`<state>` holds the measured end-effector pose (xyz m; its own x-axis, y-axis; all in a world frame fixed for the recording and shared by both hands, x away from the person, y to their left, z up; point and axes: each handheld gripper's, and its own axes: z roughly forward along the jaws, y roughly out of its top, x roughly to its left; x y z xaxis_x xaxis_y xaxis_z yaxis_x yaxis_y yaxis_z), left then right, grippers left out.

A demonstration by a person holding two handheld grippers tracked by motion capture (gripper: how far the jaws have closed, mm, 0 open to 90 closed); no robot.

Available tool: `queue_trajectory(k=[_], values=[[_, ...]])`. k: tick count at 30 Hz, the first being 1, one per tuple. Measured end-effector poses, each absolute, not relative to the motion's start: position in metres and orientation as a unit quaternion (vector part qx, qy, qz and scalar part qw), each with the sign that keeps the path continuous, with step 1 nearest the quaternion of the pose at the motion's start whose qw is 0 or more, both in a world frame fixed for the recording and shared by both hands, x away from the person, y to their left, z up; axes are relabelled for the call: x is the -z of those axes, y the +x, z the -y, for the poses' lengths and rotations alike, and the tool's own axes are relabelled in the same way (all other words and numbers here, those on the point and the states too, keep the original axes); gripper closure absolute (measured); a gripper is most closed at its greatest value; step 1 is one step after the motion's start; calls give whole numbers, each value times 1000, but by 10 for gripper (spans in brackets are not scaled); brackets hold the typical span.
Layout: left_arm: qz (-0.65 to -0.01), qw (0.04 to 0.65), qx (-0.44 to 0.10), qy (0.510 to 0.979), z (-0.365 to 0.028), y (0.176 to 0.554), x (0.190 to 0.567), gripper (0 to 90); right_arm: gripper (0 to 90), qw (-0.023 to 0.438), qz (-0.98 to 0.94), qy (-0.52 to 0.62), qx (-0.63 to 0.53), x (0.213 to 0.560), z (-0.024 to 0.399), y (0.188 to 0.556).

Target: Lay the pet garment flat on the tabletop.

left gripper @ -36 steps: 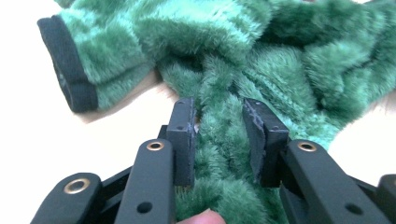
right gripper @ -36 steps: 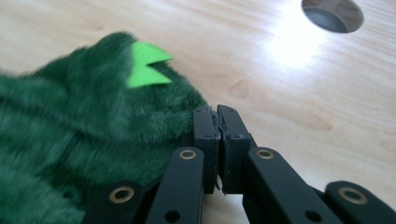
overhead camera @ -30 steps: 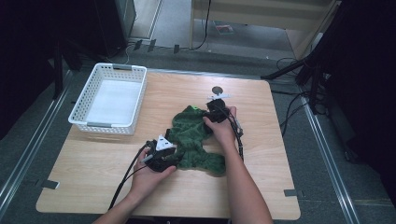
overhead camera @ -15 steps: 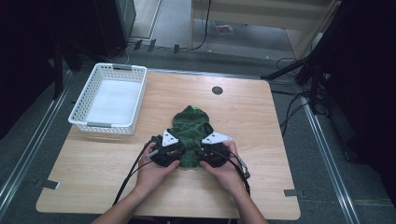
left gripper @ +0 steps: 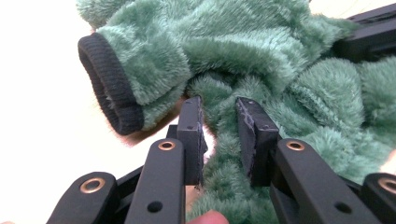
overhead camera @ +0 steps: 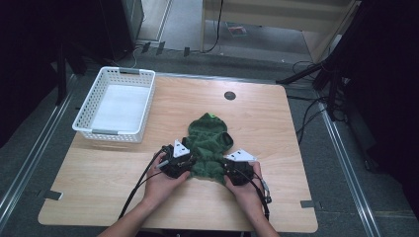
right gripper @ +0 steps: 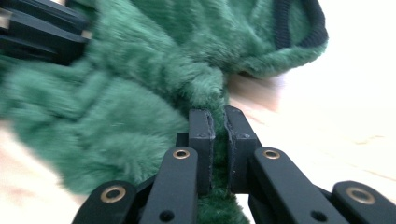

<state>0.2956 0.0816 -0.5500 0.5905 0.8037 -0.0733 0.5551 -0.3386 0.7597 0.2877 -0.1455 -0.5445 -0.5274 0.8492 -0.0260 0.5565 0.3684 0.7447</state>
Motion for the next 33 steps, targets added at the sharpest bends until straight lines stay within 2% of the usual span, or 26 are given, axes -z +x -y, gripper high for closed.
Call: queue_trajectory(k=[2, 4, 8, 10, 11, 14, 16, 19, 20, 21, 23, 26, 28, 30, 32, 33], values=[[-427, 391, -162, 799, -82, 297, 550, 699, 844, 217, -798, 437, -353, 547, 145, 291], [-434, 400, -151, 793, -85, 298, 550, 594, 817, 206, -799, 437, -359, 546, 146, 296], [-419, 450, -142, 776, -100, 291, 544, 497, 578, 185, -795, 423, -394, 541, 155, 295], [-412, 466, -137, 771, -109, 284, 539, 493, 514, 179, -781, 419, -427, 530, 165, 287], [-410, 469, -133, 771, -114, 281, 537, 488, 511, 175, -773, 419, -443, 524, 170, 283], [-405, 466, -120, 777, -127, 270, 538, 507, 550, 177, -765, 421, -453, 516, 186, 265], [-400, 452, -121, 788, -132, 261, 541, 557, 623, 172, -775, 420, -439, 521, 192, 253], [-389, 437, -118, 802, -133, 254, 548, 687, 756, 172, -793, 414, -412, 533, 196, 241], [-383, 432, -115, 808, -132, 253, 550, 776, 789, 169, -796, 415, -407, 536, 196, 241], [-380, 428, -120, 811, -131, 252, 551, 829, 822, 170, -798, 420, -398, 539, 196, 241], [-377, 425, -122, 814, -131, 251, 552, 867, 846, 171, -801, 425, -386, 543, 194, 245], [-381, 423, -119, 813, -132, 252, 552, 871, 870, 171, -798, 432, -383, 548, 192, 251], [-389, 425, -114, 809, -133, 253, 552, 855, 871, 172, -799, 434, -380, 548, 190, 253], [-385, 444, -115, 801, -135, 252, 551, 770, 853, 171, -798, 434, -382, 548, 190, 253], [-381, 474, -124, 784, -140, 247, 550, 639, 743, 171, -790, 437, -394, 546, 193, 252], [-381, 483, -121, 779, -144, 245, 548, 563, 633, 173, -780, 439, -411, 544, 197, 250]])
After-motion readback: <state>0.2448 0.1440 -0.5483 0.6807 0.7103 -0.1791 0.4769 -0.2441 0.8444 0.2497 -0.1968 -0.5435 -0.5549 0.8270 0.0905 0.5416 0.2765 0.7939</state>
